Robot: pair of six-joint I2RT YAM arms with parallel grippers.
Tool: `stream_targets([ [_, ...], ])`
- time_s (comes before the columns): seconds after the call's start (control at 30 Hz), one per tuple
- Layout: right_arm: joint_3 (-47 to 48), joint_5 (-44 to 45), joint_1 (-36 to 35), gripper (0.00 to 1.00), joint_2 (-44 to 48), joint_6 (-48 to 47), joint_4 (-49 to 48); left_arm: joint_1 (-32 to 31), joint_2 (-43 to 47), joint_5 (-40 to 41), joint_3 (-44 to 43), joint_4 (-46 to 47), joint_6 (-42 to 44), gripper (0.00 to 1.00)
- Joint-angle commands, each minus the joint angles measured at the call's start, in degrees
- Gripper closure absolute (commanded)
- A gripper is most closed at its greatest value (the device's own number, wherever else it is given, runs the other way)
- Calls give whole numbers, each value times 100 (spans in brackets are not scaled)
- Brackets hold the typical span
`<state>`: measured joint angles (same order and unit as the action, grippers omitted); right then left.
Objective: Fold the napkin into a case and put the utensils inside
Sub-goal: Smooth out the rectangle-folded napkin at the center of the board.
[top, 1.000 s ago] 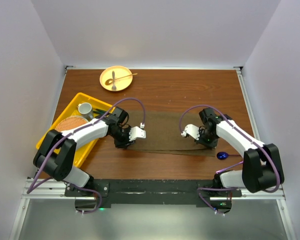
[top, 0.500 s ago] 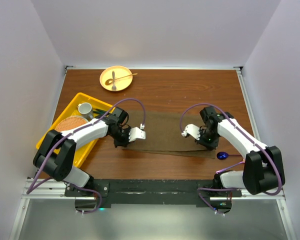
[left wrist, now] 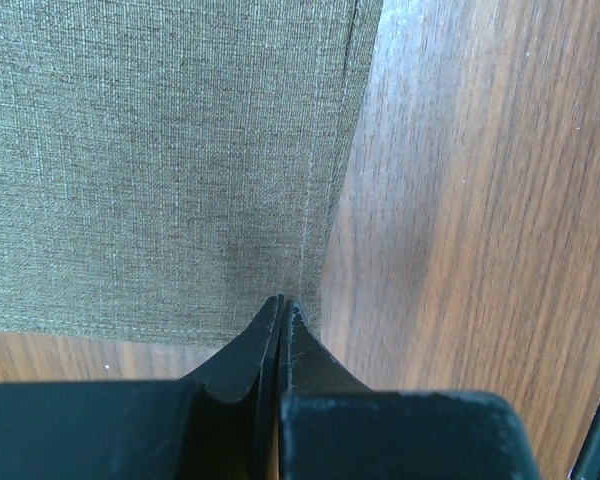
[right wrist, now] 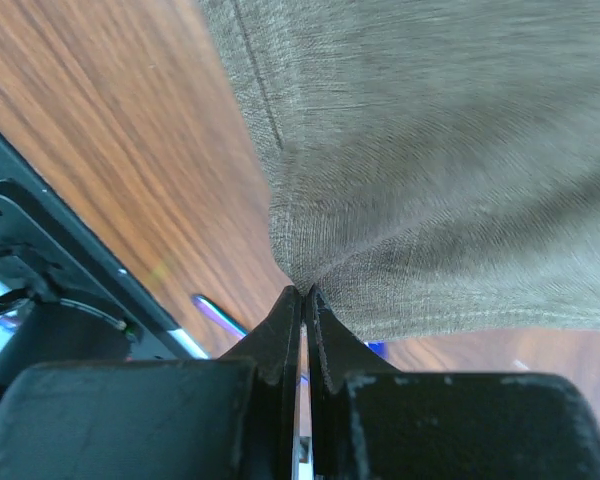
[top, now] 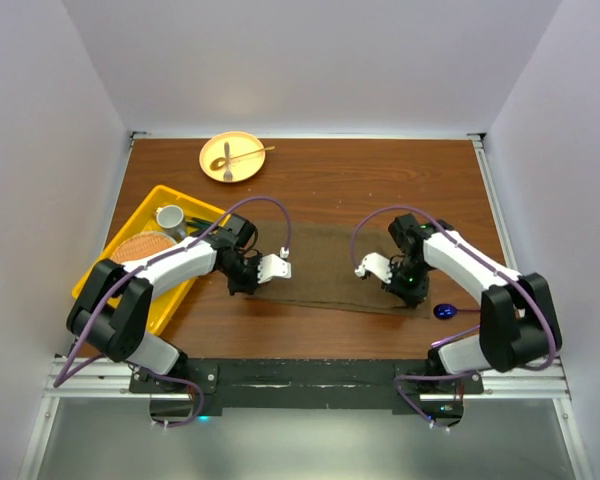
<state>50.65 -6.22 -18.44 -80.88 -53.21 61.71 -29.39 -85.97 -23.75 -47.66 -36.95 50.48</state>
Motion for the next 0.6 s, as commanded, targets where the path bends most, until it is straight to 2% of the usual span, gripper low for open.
stream_targets([
  [0.0,-161,-73,-90,100,-523,293,-387,-14,-16,-95,-59,91,-56,100],
  [0.27,146,515,-72,100,-1517,434,-1134,108,-147,-77,-121,249,-345,100],
  [0.43,944,587,252,100,-2019,294,-1110,275,-175,-262,-261,145,-311,100],
  [0.53,1139,552,314,100,-1993,171,-898,276,36,-323,-322,153,-284,85],
  [0.57,1148,525,323,100,-1932,145,-854,276,80,-367,-358,144,-293,77],
])
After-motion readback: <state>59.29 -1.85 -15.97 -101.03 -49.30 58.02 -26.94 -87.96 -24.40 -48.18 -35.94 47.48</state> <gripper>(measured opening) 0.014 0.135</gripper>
